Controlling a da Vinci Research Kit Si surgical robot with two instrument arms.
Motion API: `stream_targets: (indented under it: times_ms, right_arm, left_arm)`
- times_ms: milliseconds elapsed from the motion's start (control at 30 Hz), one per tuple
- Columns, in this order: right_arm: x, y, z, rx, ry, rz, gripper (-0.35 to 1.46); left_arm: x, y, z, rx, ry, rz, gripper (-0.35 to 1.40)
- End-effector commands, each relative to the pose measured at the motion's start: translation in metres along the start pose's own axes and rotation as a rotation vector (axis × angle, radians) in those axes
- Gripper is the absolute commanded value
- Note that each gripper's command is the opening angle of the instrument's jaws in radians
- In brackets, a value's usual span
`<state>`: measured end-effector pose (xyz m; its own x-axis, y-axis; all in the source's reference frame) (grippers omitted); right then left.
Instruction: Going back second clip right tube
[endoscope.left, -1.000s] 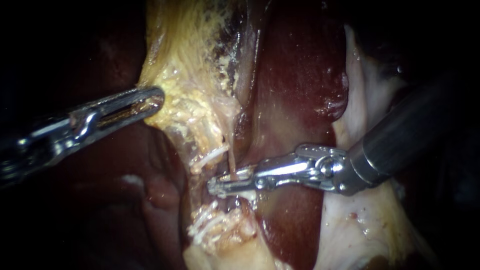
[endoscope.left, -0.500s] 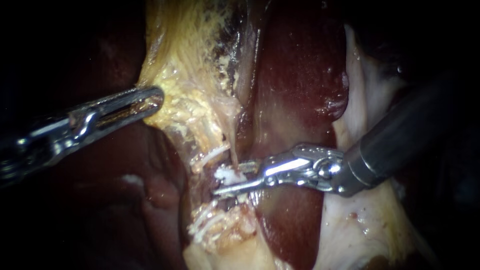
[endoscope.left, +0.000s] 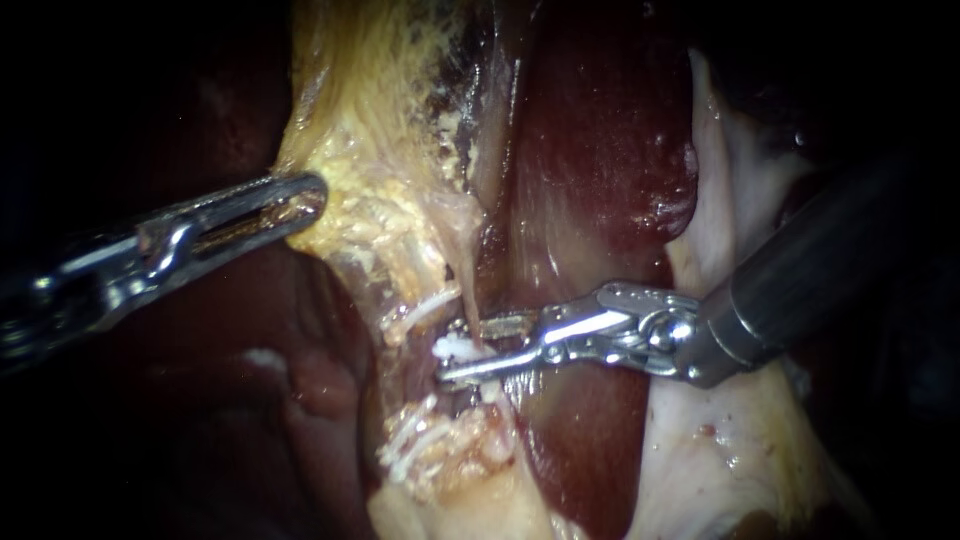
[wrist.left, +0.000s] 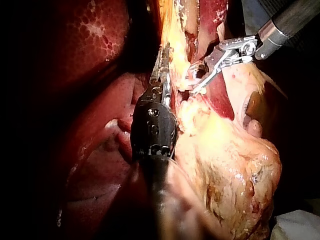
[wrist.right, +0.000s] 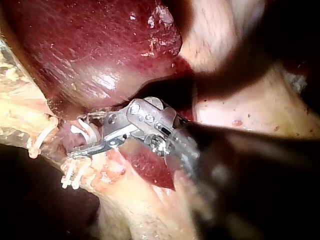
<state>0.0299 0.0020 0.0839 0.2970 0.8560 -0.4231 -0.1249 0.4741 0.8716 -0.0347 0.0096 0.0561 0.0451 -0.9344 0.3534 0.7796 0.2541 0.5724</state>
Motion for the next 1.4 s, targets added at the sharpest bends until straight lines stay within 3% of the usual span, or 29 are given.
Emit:
stream_targets:
  times_ms: [33, 133, 367, 600, 767, 1033, 1167, 1333, 1400]
  right_arm:
    - [-0.0001, -0.0003, 0.0001, 0.005, 0.004, 0.001, 0.6]
    - [0.0003, -0.0012, -0.0001, 0.029, 0.024, -0.032, 0.6]
    - [0.0023, -0.0039, -0.0045, 0.055, 0.028, -0.369, 0.6]
    - [0.0037, -0.0041, -0.0096, 0.037, 0.035, -0.536, 0.6]
    - [0.0046, -0.004, -0.0125, 0.034, 0.036, -0.579, 0.6]
    - [0.0077, -0.0071, -0.0152, 0.028, 0.051, -0.637, 0.6]
    - [0.0083, -0.008, -0.0156, 0.028, 0.054, -0.649, 0.6]
    - [0.008, -0.0079, -0.0155, 0.028, 0.054, -0.651, 0.6]
    - [0.0078, -0.0078, -0.0154, 0.028, 0.054, -0.653, 0.6]
  left_arm:
    - [0.0, 0.0, 0.0, -0.002, 0.0, -0.001, -0.35]
    - [0.0, 0.0, 0.0, -0.002, 0.0, 0.0, -0.35]
    - [0.0, 0.0001, -0.0002, -0.001, 0.0, 0.0, -0.35]
    - [0.0, 0.0001, -0.0001, -0.002, 0.0, 0.0, -0.35]
    - [0.0, 0.0001, -0.0001, -0.002, 0.0, 0.0, -0.35]
    - [0.0, 0.0001, -0.0001, -0.002, 0.0, 0.0, -0.35]
    - [0.0001, 0.0, 0.0, -0.003, -0.001, 0.0, -0.35]
    - [0.0016, 0.0, 0.0018, -0.007, -0.013, 0.004, -0.35]
    - [0.0026, 0.0002, 0.0033, -0.005, 0.001, 0.009, -0.35]
